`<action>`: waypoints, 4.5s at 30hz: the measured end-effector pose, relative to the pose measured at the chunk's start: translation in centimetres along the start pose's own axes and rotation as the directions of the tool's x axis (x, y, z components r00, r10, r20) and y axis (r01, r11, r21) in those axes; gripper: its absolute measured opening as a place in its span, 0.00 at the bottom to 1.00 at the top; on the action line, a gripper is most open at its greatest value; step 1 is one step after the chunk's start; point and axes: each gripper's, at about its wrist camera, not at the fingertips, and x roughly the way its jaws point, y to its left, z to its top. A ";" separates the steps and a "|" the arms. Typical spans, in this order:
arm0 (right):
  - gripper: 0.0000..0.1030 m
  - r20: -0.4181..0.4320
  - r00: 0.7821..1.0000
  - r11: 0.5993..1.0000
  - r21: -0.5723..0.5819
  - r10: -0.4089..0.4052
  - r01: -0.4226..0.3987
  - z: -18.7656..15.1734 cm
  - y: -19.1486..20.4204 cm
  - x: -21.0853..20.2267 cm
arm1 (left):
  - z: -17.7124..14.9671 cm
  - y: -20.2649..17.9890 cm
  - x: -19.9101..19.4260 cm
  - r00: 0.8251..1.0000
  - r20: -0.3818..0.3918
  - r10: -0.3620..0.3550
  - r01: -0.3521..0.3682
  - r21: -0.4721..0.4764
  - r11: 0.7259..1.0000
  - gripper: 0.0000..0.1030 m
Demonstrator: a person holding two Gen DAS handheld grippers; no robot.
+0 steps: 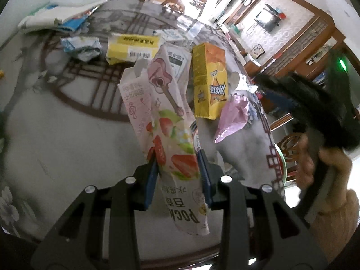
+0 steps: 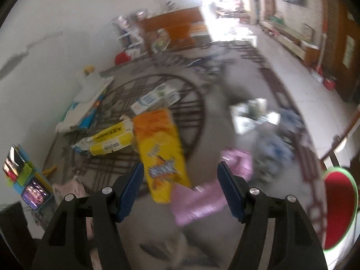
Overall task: Collect trash
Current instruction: 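Grasp the yellow lemon tea carton with the right tool and lift it, then carry the wrapper and tea carton to the red bin and release both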
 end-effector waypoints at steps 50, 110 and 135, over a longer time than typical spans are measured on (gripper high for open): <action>0.60 0.168 0.982 0.994 0.040 0.092 -0.100 -3.8 -1.5 -9.2 | -0.3 0.7 0.9 1.000 -0.002 -0.024 0.024 -0.055 0.998 0.32; 0.60 0.257 0.966 0.937 0.344 -0.032 -0.061 -12.4 -17.9 -18.8 | -0.2 -18.5 1.2 0.985 0.066 -0.158 0.135 0.269 0.954 0.32; 0.60 0.255 0.951 0.842 0.540 -0.176 0.011 -14.9 -27.0 -20.4 | -1.0 -26.8 9.5 0.963 -0.113 -0.244 0.268 0.371 0.889 0.32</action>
